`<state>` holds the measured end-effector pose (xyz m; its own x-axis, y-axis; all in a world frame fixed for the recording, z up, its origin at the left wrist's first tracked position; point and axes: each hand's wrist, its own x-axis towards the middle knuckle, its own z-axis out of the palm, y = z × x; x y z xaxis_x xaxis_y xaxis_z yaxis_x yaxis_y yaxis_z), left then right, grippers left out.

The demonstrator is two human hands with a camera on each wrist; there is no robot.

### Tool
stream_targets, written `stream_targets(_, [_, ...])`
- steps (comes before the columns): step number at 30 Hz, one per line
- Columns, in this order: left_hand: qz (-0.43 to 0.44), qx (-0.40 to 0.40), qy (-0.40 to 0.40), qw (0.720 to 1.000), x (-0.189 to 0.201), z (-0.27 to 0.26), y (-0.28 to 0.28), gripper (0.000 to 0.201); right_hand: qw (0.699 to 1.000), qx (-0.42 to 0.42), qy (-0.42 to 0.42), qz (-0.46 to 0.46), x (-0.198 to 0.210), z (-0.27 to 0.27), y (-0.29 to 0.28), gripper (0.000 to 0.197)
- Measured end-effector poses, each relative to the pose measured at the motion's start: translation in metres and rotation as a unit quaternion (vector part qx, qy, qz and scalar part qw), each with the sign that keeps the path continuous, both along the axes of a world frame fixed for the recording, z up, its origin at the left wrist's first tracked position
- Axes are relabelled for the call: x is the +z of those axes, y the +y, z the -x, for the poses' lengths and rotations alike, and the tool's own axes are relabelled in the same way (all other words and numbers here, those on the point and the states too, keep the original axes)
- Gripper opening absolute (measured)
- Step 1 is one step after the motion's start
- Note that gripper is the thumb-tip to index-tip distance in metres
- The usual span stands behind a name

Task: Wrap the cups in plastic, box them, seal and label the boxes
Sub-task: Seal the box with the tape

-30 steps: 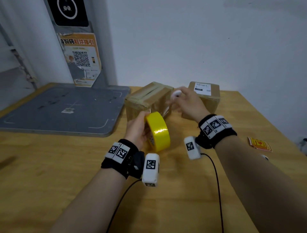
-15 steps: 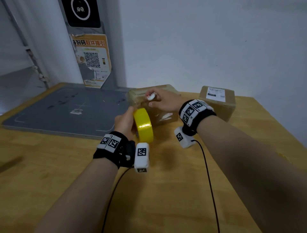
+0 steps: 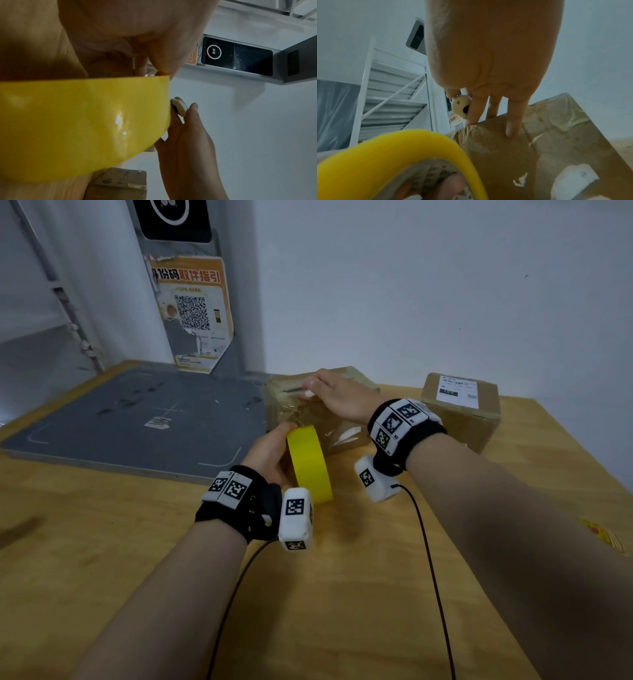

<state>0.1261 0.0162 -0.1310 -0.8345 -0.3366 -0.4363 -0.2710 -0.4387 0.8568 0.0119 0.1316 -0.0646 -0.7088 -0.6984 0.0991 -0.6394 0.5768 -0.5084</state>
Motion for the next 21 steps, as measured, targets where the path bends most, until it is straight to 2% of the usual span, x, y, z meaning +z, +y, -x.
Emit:
stream_targets(3, [-0.005, 0.009, 0.002, 1.000, -0.005, 0.002, -0.001, 0.048, 0.996, 0.000, -0.039, 0.085, -0.005, 0.002, 0.008, 0.028])
stream_targets(5, [-0.012, 0.013, 0.011, 1.000, -0.009, 0.003, -0.001, 0.048, 0.977, -0.006, -0.097, 0.190, -0.005, 0.000, 0.017, 0.044])
stream_targets(7, [-0.017, 0.020, 0.024, 0.999, -0.014, 0.005, -0.001, 0.047, 0.960, -0.001, -0.127, 0.250, 0.001, -0.007, 0.022, 0.040])
stream_targets(9, [-0.020, 0.027, 0.040, 0.999, -0.018, 0.005, 0.001, 0.047, 0.966, 0.009, -0.107, 0.237, 0.009, -0.012, 0.022, 0.028])
stream_targets(11, [-0.019, 0.038, 0.053, 0.998, -0.020, 0.006, 0.003, 0.047, 0.981, 0.026, -0.055, 0.185, 0.016, -0.016, 0.021, 0.021])
stream_targets(15, [-0.035, 0.039, 0.065, 0.996, -0.022, 0.003, 0.009, 0.037, 0.997, 0.045, 0.034, 0.053, 0.024, -0.019, 0.016, 0.021])
stream_targets(17, [-0.025, 0.044, 0.060, 0.997, -0.021, 0.002, 0.012, 0.030, 0.999, 0.031, 0.019, 0.036, 0.024, -0.017, 0.014, 0.019])
stream_targets(21, [0.000, 0.038, 0.055, 0.998, -0.019, 0.001, 0.010, 0.019, 0.997, 0.034, -0.018, 0.062, 0.023, -0.017, 0.014, 0.020])
